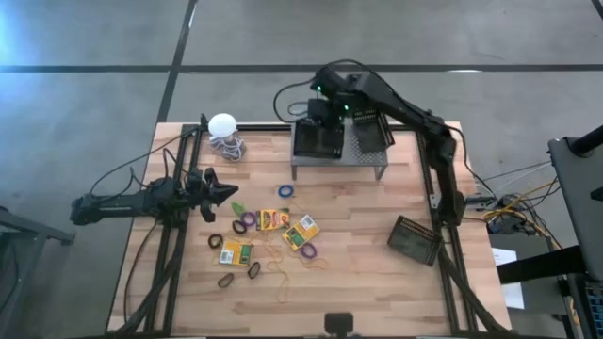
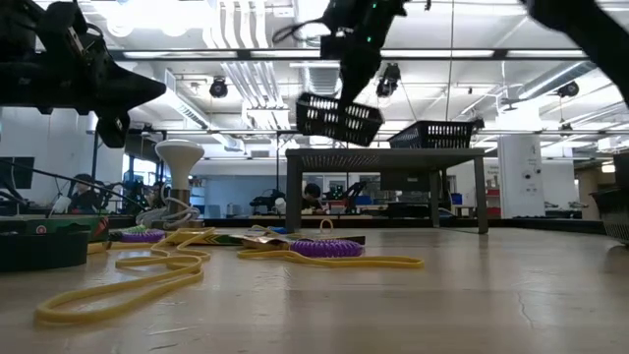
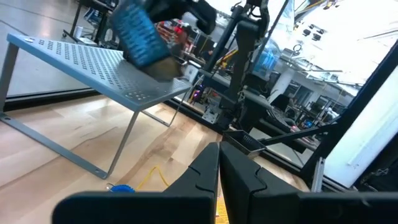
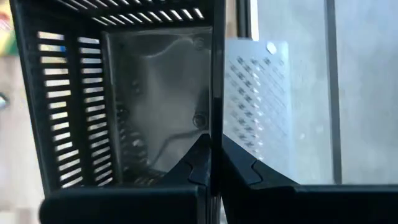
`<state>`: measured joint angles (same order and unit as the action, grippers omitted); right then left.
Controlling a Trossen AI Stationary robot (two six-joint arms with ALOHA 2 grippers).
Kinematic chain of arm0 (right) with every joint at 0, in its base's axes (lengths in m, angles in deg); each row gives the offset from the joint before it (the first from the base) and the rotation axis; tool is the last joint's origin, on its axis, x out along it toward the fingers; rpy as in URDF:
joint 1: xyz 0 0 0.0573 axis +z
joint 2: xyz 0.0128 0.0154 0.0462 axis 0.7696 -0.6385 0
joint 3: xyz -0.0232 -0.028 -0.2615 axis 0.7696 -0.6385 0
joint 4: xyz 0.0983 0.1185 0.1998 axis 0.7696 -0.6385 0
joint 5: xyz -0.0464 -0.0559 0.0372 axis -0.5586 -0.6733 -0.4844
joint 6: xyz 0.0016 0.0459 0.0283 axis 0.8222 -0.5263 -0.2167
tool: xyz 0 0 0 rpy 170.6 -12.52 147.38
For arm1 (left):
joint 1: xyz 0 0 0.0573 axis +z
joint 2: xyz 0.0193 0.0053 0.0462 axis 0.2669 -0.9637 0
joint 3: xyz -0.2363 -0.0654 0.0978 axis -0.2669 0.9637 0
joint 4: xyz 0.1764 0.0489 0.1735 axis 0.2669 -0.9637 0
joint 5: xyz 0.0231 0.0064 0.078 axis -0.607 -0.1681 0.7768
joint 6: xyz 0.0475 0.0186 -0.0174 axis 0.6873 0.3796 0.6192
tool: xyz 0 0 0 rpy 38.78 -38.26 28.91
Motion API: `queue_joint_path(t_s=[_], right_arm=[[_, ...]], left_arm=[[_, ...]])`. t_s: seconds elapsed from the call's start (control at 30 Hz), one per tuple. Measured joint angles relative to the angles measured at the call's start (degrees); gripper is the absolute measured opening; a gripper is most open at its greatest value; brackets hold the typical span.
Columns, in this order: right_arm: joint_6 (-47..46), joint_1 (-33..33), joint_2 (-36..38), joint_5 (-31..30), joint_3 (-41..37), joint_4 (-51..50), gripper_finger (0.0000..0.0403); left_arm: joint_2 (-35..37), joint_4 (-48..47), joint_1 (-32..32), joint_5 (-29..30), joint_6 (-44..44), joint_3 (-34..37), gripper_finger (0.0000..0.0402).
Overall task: Pick & Place Office Desk Supplies
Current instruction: Put the bottom black bin on the shelf
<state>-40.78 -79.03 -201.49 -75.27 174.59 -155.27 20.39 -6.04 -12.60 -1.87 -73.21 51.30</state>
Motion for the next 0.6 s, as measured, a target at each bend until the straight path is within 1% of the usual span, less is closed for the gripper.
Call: queue_joint_path(t_s=[0.07,0.2,0.27,0.5,0.6], right_arm=[[2.11,-1.20,-3.05,0.01,3.94,-2.47,0.0013],[6.51,-2.80,-2.99,-0.52,0.16,0.65,0.0013],[7.17,-3.33,-2.54,-0.81,-1.10,1.56,0.0013],[7.69,-4.19,-2.40,-0.85,-1.99,3.87,0.0014],[8.86,-4.29,-3.06,-2.47,-2.26,4.34,0.0026]], left_arm=[[0.00,-0.01,0.00,0.85,-0.02,0.00,0.0019],[0.00,0.07,0.00,1.29,-0.02,0.00,0.0019],[0.00,0.09,0.00,1.29,-0.04,0.00,0.0019],[0.00,0.13,0.00,1.27,-0.66,0.00,0.0019],[0.00,0.13,0.00,1.29,-0.66,0.02,0.0019]])
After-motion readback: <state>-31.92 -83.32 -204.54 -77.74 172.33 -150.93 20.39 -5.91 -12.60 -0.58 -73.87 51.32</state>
